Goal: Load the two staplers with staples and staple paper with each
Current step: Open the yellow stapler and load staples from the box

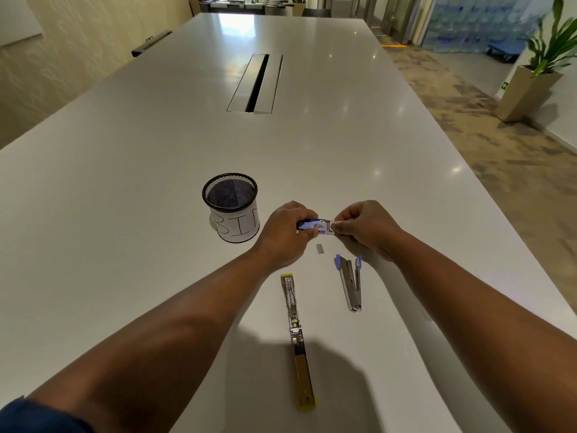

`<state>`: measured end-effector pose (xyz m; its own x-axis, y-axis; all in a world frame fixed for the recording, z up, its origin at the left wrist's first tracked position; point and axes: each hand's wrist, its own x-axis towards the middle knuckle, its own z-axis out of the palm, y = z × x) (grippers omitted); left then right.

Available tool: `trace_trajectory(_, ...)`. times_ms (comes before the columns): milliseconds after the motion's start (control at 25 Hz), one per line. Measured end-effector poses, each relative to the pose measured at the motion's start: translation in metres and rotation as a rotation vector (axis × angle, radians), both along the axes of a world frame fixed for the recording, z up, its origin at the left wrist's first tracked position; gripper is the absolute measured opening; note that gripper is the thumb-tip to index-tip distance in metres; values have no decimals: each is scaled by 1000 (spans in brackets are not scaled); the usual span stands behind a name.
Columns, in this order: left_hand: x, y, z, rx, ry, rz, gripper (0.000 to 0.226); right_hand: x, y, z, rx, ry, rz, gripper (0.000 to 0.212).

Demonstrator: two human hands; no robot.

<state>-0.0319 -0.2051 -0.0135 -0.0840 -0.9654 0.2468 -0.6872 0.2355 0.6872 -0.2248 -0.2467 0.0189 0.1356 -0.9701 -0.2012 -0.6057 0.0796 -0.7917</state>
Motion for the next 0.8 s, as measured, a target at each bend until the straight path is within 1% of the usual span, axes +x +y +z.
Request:
trace_trajectory(160,-1,0,-1,-1,8,-2,28,4,-1,0,22,8,-24,8)
trace_trajectory(360,0,-2,-4,-11,-38,4,25,10,2,1,28,-34,-18,5)
trace_trajectory(440,1,-2,-4,-9,-36,-1,24,12,3,2,38,-46,-7,1)
trace_trajectory(600,0,-3,-4,-2,-37,-9,26,14,6,2,51,-46,5,8)
trace_trajectory(800,-1,-2,-3,4,-32,-8,29,10,7,1,43,-61,1,8)
